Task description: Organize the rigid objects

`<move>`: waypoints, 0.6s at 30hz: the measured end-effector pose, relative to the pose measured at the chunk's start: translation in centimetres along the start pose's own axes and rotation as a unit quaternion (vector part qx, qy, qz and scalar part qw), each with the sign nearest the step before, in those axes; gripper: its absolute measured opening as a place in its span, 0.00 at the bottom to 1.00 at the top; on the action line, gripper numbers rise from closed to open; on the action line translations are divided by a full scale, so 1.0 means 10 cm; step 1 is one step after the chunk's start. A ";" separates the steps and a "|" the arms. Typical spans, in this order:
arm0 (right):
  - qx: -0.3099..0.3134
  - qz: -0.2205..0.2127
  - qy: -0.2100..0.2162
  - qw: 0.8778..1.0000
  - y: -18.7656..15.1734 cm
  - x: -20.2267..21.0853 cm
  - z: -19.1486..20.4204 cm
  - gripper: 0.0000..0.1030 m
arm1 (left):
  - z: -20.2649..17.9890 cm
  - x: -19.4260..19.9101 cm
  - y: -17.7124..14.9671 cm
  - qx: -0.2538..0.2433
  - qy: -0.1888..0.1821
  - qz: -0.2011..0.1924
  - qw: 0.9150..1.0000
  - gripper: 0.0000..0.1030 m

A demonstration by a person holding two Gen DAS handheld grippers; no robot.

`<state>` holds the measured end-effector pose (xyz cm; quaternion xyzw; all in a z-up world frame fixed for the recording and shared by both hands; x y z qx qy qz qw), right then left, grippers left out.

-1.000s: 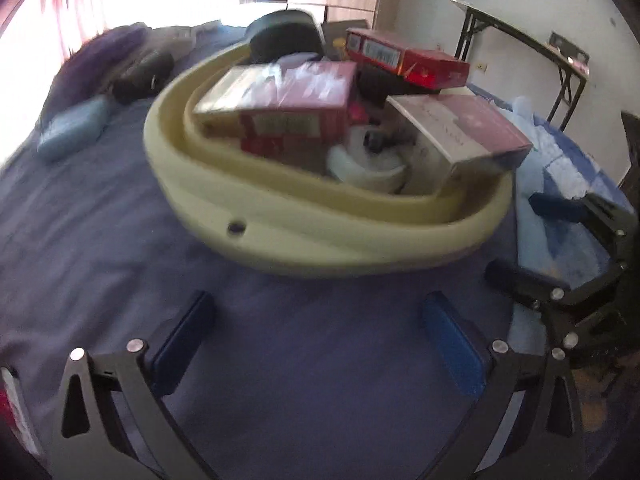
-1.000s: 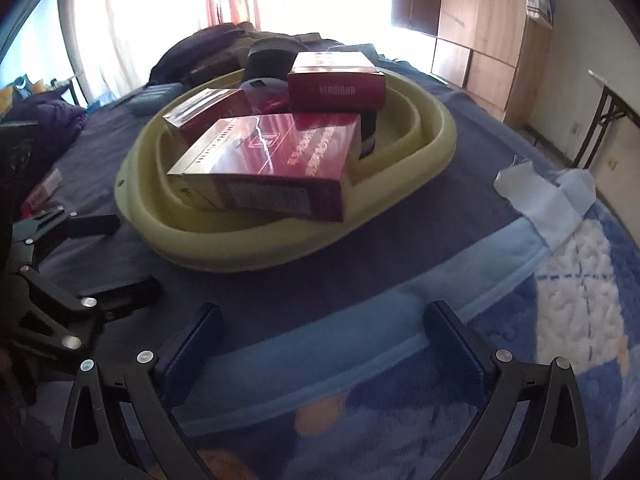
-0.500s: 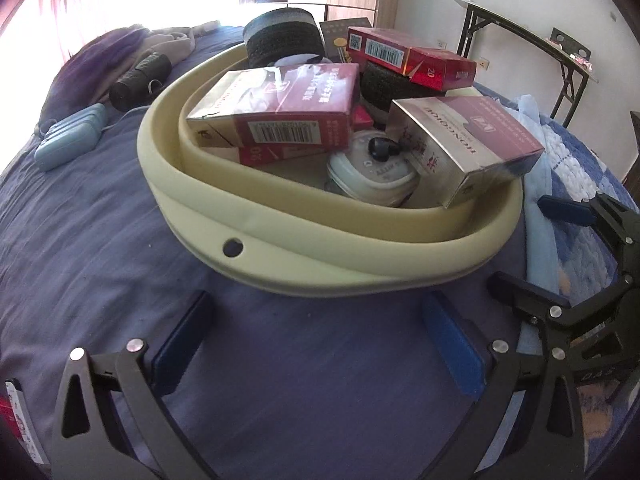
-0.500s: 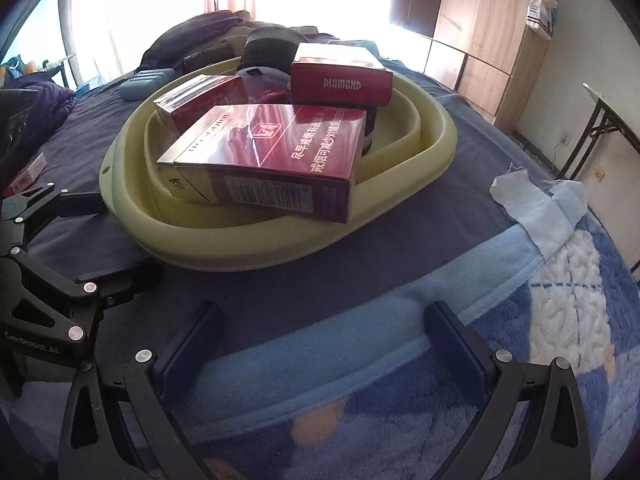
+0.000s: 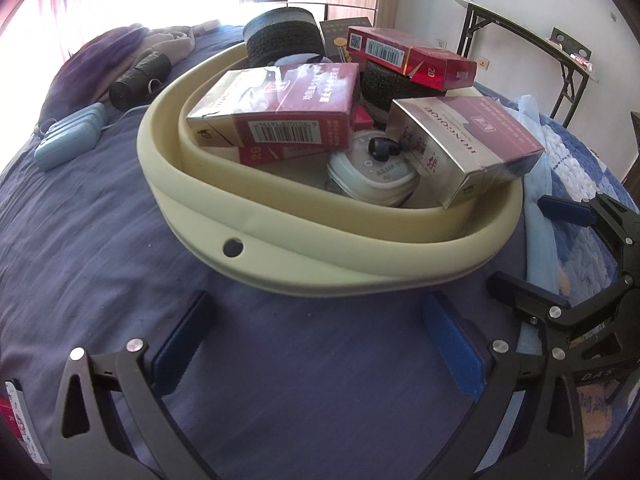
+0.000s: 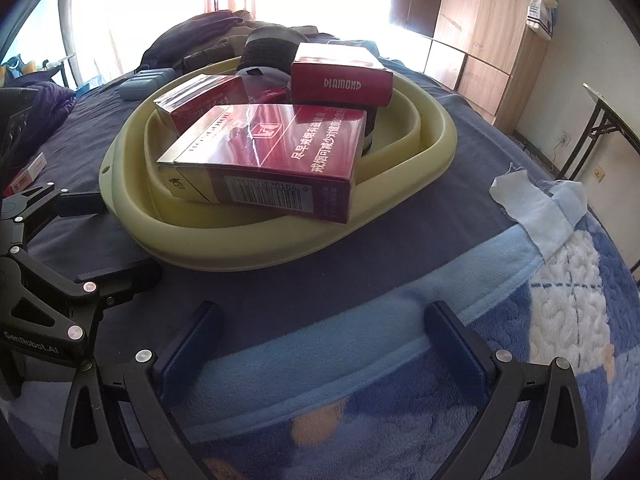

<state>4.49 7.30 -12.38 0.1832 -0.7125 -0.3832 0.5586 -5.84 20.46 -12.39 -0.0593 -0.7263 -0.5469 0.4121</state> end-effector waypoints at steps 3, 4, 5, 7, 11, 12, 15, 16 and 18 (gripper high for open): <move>0.000 0.000 0.000 1.000 0.00 0.00 0.00 1.00 | 0.01 0.00 0.00 0.000 0.000 0.000 1.000 1.00; 0.000 0.000 0.000 1.000 0.00 0.00 0.00 1.00 | 0.00 0.00 0.01 0.000 -0.001 0.000 1.000 1.00; 0.001 0.000 0.000 1.000 0.00 0.00 0.00 1.00 | 0.00 -0.01 0.01 0.000 -0.001 0.000 1.000 1.00; 0.000 0.000 0.000 1.000 0.00 0.00 -0.01 1.00 | 0.01 0.00 0.00 0.000 0.000 0.000 1.000 1.00; 0.000 0.000 0.000 1.000 0.00 0.00 0.00 1.00 | 0.01 0.00 0.00 0.000 0.000 0.000 1.000 1.00; 0.000 0.000 0.000 1.000 0.00 0.00 0.00 1.00 | 0.01 0.00 0.00 0.000 0.000 0.000 1.000 1.00; 0.000 0.000 0.000 1.000 0.00 0.00 0.00 1.00 | 0.01 0.00 0.00 0.000 0.000 0.000 1.000 1.00; 0.000 0.000 0.000 1.000 0.00 0.00 0.00 1.00 | 0.01 0.00 0.00 0.000 0.000 0.000 1.000 1.00; 0.000 0.000 0.000 1.000 0.00 0.00 0.00 1.00 | 0.01 0.00 0.00 0.000 0.000 0.000 1.000 1.00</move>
Point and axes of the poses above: each gripper's, at about its wrist camera, not at the fingertips, and x roughly against the way its jaws point, z to its left, y to its top, the point moved 6 cm from there along -x, roughly the way its jaws point, and after that the axes turned 12 degrees about -z, right-handed, at the moved point
